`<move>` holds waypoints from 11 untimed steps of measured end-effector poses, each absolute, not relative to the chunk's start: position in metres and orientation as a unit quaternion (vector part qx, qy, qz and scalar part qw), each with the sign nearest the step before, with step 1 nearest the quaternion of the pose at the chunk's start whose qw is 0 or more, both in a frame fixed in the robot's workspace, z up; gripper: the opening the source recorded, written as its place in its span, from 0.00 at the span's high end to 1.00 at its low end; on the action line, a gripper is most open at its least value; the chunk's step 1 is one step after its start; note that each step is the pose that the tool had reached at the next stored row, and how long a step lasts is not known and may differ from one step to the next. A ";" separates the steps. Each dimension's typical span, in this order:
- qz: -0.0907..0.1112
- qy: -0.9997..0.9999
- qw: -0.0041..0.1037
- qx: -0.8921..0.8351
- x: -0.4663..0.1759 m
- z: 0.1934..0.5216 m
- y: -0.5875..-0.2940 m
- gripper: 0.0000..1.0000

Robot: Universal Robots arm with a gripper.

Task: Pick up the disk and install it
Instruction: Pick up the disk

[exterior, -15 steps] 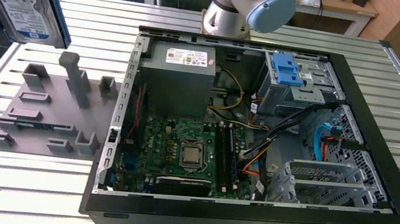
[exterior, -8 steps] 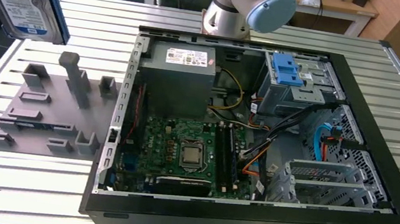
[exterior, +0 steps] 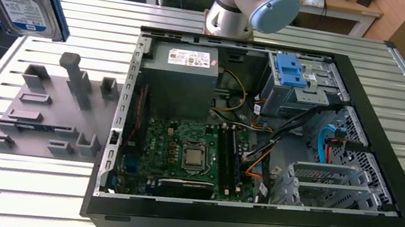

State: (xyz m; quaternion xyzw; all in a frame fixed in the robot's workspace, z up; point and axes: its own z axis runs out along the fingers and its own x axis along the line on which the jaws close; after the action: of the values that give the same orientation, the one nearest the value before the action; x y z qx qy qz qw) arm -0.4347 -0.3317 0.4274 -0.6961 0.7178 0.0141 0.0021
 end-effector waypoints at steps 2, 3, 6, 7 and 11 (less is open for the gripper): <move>0.014 0.718 0.002 -0.696 -0.435 0.430 -0.332 0.64; 0.014 0.718 0.002 -0.696 -0.435 0.432 -0.332 0.64; 0.014 0.718 0.002 -0.696 -0.435 0.436 -0.332 0.64; 0.014 0.718 0.002 -0.696 -0.435 0.437 -0.332 0.64; 0.014 0.718 0.002 -0.696 -0.435 0.443 -0.332 0.64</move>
State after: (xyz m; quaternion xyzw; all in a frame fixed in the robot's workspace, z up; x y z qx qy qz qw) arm -0.4347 -0.3316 0.4430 -0.6961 0.7178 0.0141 0.0021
